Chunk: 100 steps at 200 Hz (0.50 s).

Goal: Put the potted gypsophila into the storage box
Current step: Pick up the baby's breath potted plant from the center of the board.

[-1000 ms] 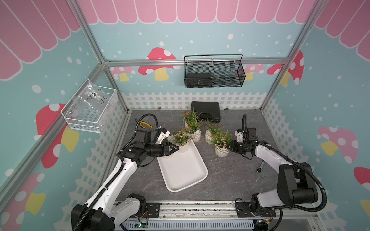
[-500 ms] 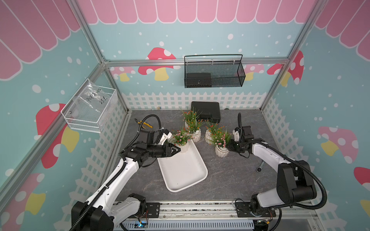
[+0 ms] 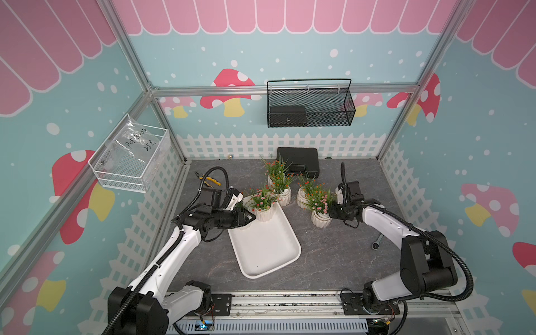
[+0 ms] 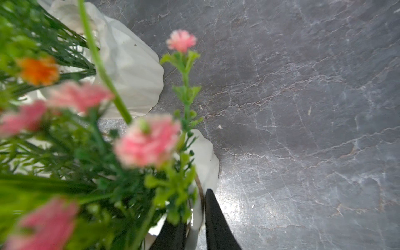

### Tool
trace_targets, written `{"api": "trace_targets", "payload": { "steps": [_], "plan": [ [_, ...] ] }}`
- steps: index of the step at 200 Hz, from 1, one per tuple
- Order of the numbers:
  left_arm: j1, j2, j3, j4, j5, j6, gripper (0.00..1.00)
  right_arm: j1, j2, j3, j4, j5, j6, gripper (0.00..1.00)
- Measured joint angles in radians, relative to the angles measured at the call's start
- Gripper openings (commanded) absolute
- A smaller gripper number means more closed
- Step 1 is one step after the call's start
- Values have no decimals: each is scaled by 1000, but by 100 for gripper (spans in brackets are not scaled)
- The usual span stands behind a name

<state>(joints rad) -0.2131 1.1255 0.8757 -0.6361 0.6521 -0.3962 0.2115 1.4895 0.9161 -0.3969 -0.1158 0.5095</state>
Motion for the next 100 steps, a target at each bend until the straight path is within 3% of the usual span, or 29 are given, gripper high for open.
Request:
{"api": "trace_targets", "payload": {
  "steps": [100],
  "plan": [
    [35,-22,0,-4,-10,3,43,1,-105,-20,-97,-7,0,3]
  ]
}}
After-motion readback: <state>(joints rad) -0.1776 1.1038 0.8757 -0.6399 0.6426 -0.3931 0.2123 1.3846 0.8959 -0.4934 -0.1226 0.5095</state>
